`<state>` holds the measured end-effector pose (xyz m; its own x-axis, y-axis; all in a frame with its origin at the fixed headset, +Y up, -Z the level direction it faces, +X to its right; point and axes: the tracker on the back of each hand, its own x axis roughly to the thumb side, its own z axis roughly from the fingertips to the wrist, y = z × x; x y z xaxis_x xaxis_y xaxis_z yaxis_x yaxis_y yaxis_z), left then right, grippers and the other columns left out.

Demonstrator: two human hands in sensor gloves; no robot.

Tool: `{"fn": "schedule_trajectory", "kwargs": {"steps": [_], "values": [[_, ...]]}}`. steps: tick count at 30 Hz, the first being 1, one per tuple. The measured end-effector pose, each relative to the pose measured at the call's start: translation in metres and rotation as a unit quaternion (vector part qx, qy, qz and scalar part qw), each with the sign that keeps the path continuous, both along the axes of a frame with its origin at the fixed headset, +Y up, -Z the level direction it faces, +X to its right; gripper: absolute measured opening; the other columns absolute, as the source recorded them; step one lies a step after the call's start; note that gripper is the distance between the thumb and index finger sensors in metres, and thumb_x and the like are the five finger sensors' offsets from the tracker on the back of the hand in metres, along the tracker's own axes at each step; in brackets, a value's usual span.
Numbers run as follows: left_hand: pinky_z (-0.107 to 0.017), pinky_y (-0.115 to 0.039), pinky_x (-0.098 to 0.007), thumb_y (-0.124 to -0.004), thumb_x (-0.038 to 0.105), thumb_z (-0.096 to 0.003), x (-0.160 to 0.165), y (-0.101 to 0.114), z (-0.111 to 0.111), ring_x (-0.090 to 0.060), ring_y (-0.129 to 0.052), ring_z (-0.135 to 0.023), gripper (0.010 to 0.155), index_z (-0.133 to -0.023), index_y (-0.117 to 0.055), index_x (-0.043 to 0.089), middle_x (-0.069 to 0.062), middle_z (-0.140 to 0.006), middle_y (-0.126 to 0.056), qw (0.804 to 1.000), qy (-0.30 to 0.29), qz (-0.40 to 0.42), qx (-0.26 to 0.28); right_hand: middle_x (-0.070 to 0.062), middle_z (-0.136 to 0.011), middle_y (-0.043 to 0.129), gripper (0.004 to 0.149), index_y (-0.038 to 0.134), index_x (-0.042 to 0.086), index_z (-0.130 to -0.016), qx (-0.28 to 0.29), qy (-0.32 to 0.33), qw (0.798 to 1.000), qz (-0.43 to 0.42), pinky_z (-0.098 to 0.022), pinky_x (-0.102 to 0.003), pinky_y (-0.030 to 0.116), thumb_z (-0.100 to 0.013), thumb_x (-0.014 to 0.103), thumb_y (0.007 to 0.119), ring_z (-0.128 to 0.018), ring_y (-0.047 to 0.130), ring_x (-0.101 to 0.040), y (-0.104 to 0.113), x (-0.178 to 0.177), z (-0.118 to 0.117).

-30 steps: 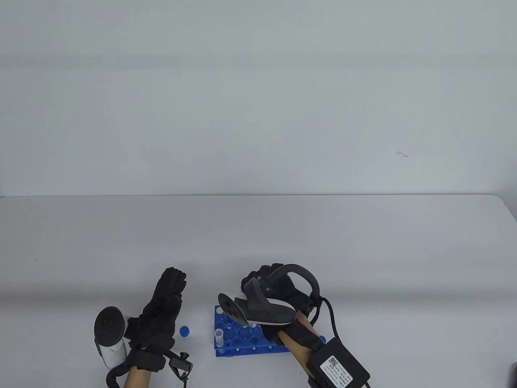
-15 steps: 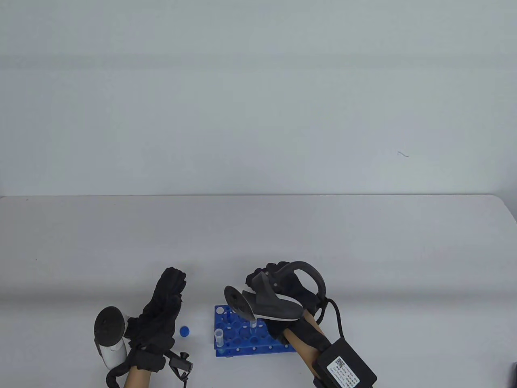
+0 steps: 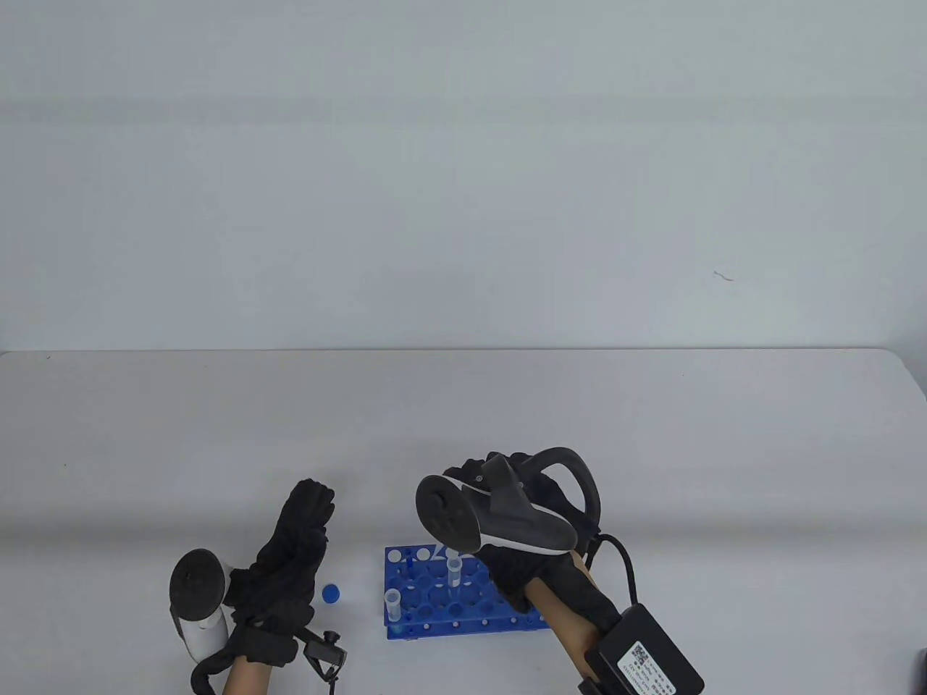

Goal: Press a plastic transfer pipette bulb to move liquid between test tubes

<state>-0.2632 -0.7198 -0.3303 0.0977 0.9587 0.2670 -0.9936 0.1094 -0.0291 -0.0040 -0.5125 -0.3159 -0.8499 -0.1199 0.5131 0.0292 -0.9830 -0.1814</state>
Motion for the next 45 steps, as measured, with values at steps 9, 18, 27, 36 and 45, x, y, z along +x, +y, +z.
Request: {"fn": "schedule_trajectory", "kwargs": {"steps": [9, 18, 27, 36, 45], "values": [[-0.083, -0.046, -0.057, -0.063, 0.071, -0.0435, 0.000, 0.000, 0.000, -0.033, -0.050, -0.111, 0.092, -0.117, -0.034, 0.024, -0.008, -0.124, -0.046, 1.000, -0.001, 0.003, 0.002, -0.001, -0.061, 0.103, 0.046, 0.088, 0.018, -0.077, -0.005, 0.058, 0.997, 0.051, -0.043, -0.043, 0.082, -0.033, 0.032, 0.087, -0.050, 0.102, -0.022, -0.012, -0.047, 0.019], [-0.083, -0.045, -0.057, -0.063, 0.071, -0.0436, 0.001, 0.001, 0.000, -0.033, -0.050, -0.111, 0.092, -0.117, -0.033, 0.024, -0.008, -0.124, -0.046, 1.000, -0.004, 0.007, 0.005, 0.000, -0.057, 0.104, 0.043, 0.090, 0.019, -0.074, 0.013, 0.064, 0.994, 0.086, -0.042, -0.043, 0.083, -0.033, 0.033, 0.087, -0.047, 0.103, -0.022, -0.034, -0.066, 0.016], [-0.083, -0.045, -0.057, -0.063, 0.071, -0.0436, 0.000, 0.001, 0.001, -0.033, -0.050, -0.111, 0.092, -0.117, -0.034, 0.024, -0.008, -0.124, -0.045, 1.000, -0.005, 0.009, 0.006, 0.003, -0.052, 0.105, 0.040, 0.092, 0.021, -0.068, 0.034, 0.080, 0.990, 0.112, -0.040, -0.041, 0.084, -0.031, 0.035, 0.086, -0.043, 0.104, -0.019, -0.062, -0.077, 0.008], [-0.083, -0.045, -0.057, -0.062, 0.071, -0.0435, 0.000, 0.002, 0.001, -0.033, -0.050, -0.111, 0.092, -0.117, -0.033, 0.024, -0.008, -0.124, -0.045, 1.000, -0.005, 0.010, 0.007, 0.004, -0.050, 0.106, 0.039, 0.093, 0.022, -0.066, 0.014, 0.088, 0.988, 0.130, -0.040, -0.040, 0.084, -0.030, 0.036, 0.087, -0.042, 0.104, -0.019, -0.096, -0.086, -0.002], [-0.083, -0.045, -0.057, -0.062, 0.071, -0.0436, 0.000, 0.002, 0.000, -0.034, -0.050, -0.111, 0.092, -0.117, -0.033, 0.024, -0.008, -0.124, -0.045, 1.000, -0.005, 0.013, 0.007, 0.004, -0.050, 0.106, 0.040, 0.093, 0.022, -0.066, -0.002, 0.086, 0.987, 0.136, -0.040, -0.040, 0.084, -0.030, 0.036, 0.087, -0.042, 0.104, -0.019, -0.112, -0.088, -0.007]]}}
